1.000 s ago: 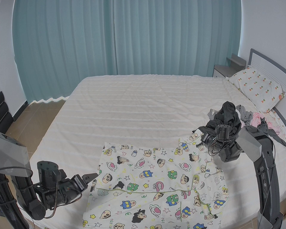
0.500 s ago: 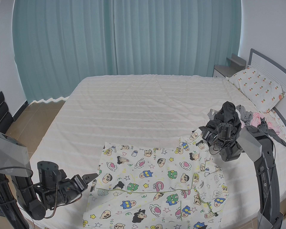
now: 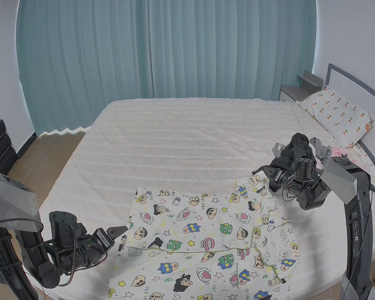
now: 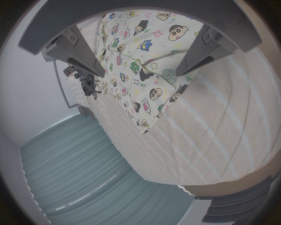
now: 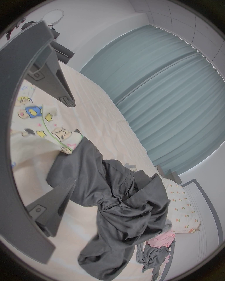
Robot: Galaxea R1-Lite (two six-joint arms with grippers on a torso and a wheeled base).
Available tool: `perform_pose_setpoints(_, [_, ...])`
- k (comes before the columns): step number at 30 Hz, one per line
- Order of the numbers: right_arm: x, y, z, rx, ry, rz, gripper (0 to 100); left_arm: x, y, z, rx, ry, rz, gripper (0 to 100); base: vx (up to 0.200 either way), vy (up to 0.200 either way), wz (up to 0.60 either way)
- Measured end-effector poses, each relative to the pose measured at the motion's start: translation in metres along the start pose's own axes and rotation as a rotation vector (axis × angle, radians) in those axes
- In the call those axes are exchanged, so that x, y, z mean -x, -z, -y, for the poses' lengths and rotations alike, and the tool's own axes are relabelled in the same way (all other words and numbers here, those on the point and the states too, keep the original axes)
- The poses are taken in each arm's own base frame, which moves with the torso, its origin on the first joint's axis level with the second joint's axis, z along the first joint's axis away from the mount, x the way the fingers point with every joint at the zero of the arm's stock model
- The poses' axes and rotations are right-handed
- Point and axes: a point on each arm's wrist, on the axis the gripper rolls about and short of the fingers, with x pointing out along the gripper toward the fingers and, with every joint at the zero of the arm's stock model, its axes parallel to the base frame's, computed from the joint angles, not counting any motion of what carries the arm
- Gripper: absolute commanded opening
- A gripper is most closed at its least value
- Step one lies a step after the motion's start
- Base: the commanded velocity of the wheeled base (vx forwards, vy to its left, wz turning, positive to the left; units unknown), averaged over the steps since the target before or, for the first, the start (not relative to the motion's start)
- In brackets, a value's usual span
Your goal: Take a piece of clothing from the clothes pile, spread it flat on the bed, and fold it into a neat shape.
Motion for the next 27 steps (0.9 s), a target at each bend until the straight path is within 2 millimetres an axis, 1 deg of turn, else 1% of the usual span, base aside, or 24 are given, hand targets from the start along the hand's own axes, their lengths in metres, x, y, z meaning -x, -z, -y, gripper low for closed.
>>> perform_pose_setpoints(4, [0.023, 0.000, -0.011, -0.028, -0.001, -0.024, 100, 0.000, 0.001, -0.001, 0.011, -0.012, -0.006, 100, 0.000, 0.000, 0.00])
perform_pose_setpoints(5, [0.031, 0.001, -0.012, -0.038, 0.001, -0.034, 100, -0.001, 0.002, -0.001, 0.011, -0.017, -0.010, 100, 0.000, 0.000, 0.00])
perform_pose_setpoints(6, [0.042, 0.004, -0.014, -0.050, 0.005, -0.054, 100, -0.001, 0.003, -0.002, 0.009, -0.028, -0.018, 100, 0.000, 0.000, 0.00])
perform_pose_setpoints(9, [0.062, 0.011, -0.017, -0.065, 0.009, -0.085, 100, -0.002, 0.006, -0.004, -0.006, -0.046, -0.034, 100, 0.000, 0.000, 0.00])
perform_pose_setpoints(10, [0.076, 0.016, -0.019, -0.073, 0.008, -0.105, 100, -0.002, 0.008, -0.005, -0.027, -0.062, -0.051, 100, 0.000, 0.000, 0.00])
perform_pose_setpoints(11, [0.079, 0.017, -0.019, -0.074, 0.007, -0.109, 100, -0.002, 0.009, -0.006, -0.032, -0.064, -0.053, 100, 0.000, 0.000, 0.00])
perform_pose_setpoints(12, [0.091, 0.023, -0.020, -0.080, 0.003, -0.126, 100, -0.003, 0.011, -0.007, -0.055, -0.081, -0.070, 100, 0.000, 0.000, 0.00])
perform_pose_setpoints(14, [0.106, 0.029, -0.022, -0.087, -0.012, -0.137, 100, -0.003, 0.014, -0.009, -0.088, -0.098, -0.089, 100, 0.000, 0.000, 0.00])
perform_pose_setpoints(15, [0.117, 0.033, -0.022, -0.094, -0.026, -0.146, 100, -0.004, 0.016, -0.010, -0.112, -0.110, -0.105, 100, 0.000, 0.000, 0.00])
perform_pose_setpoints(20, [0.152, 0.043, -0.031, -0.106, -0.150, -0.112, 100, -0.009, 0.026, -0.018, -0.223, -0.186, -0.148, 100, 0.000, 0.000, 0.00])
perform_pose_setpoints(23, [0.166, 0.050, -0.032, -0.115, -0.180, -0.128, 100, -0.015, 0.034, -0.026, -0.306, -0.266, -0.161, 100, 0.000, 0.000, 0.00])
perform_pose_setpoints(27, [0.175, 0.059, -0.030, -0.131, -0.178, -0.184, 100, -0.026, 0.044, -0.036, -0.415, -0.366, -0.172, 100, 0.000, 0.000, 0.00])
